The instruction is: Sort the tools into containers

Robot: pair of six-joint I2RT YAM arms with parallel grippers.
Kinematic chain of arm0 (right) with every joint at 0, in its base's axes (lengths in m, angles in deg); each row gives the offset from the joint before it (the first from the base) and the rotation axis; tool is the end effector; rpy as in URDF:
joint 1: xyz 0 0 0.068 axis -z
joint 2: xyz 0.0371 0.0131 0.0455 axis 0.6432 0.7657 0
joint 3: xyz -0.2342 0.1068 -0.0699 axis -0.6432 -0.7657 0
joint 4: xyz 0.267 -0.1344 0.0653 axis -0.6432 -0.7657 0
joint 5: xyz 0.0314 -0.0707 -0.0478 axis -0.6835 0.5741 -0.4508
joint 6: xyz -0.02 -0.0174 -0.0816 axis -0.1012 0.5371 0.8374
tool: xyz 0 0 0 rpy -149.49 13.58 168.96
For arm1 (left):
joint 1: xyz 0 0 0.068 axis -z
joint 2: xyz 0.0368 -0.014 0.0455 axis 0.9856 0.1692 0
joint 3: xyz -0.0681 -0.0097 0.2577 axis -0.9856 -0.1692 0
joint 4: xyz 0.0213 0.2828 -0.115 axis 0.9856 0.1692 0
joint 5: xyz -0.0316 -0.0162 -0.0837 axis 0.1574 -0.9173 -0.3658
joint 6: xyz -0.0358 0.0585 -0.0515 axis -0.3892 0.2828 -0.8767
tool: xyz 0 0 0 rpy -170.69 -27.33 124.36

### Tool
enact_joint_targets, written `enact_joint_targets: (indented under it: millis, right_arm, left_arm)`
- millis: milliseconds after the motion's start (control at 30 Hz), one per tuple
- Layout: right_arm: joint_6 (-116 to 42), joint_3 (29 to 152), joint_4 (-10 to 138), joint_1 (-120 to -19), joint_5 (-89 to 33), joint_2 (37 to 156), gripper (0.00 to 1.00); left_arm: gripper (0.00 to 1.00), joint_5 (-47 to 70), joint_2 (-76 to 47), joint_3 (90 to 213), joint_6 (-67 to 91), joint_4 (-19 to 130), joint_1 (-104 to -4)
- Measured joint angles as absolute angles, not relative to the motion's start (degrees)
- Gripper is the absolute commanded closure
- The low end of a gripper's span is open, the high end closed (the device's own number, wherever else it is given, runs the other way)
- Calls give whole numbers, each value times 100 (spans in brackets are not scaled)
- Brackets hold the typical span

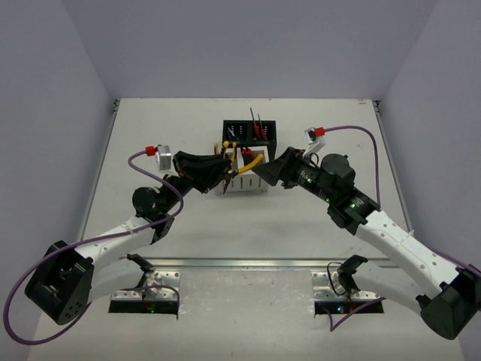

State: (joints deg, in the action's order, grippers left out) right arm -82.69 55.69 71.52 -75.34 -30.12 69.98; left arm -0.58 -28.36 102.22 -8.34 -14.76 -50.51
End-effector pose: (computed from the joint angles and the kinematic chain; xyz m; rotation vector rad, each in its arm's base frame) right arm 0.2497 0.1927 0.2987 0.1345 1.8425 1.2657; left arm 0.2324 -0.1628 0.2861 0.3284 1.0342 -1.1411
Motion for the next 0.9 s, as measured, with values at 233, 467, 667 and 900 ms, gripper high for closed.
enact_joint_targets:
  millis: [233, 467, 667, 900]
  right_arm:
    - [-8583, 5924, 7153, -8216, -2693, 7207, 39]
    - [-8695, 6303, 6962, -8731, -1875, 7359, 70]
    - [-8672, 6591, 6845, -8858, -1439, 7605, 66]
    - [-8562, 6823, 6630, -8971, -1211, 7861, 100]
  left_arm:
    - [100, 175, -3020, 10195, -576, -1466, -4723]
    - [100, 287, -3241, 10157, -303, -1440, -4529]
    - [100, 257, -3433, 10056, -200, -1447, -4453]
    - [100, 203, -3471, 9853, -122, -1497, -4416]
